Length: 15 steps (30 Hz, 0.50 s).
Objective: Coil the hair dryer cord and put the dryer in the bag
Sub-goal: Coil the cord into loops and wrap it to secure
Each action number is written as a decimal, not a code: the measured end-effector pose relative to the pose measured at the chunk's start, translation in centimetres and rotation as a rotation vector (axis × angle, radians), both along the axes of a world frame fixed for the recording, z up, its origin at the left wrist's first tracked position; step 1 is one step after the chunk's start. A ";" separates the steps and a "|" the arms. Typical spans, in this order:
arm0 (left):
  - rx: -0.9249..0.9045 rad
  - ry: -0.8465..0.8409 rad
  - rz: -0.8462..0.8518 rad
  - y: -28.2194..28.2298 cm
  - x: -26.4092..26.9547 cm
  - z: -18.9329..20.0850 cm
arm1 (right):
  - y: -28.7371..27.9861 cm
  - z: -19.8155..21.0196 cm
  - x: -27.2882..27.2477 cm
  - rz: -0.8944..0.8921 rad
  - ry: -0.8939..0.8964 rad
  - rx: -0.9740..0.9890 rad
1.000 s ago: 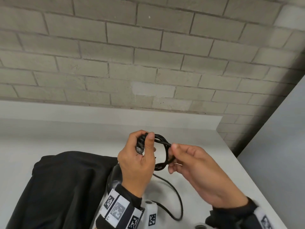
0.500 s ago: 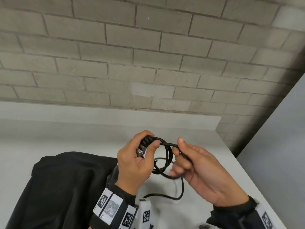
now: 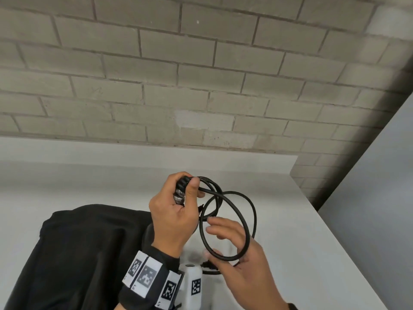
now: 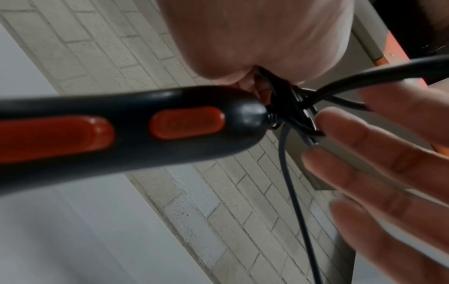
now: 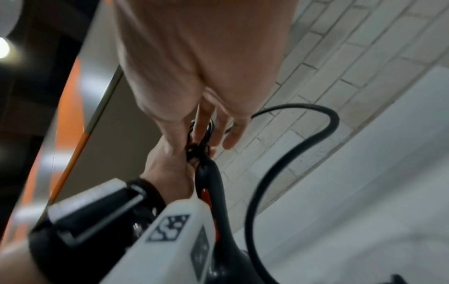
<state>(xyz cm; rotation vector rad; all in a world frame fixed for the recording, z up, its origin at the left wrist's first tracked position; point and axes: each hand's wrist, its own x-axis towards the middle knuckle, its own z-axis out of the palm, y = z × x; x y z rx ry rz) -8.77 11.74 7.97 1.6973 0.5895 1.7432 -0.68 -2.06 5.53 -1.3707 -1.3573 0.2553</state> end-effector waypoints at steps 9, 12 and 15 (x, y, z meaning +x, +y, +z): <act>-0.011 -0.007 0.009 0.0 0.0 0.0 | -0.8 -0.8 -0.3 0.055 0.047 0.005; -0.020 -0.011 -0.006 -0.5 0.3 -0.2 | -0.5 -1.1 -0.6 0.050 0.028 0.057; -0.035 -0.023 -0.012 -0.5 0.4 -0.3 | -0.5 -1.1 -1.1 0.012 0.151 0.133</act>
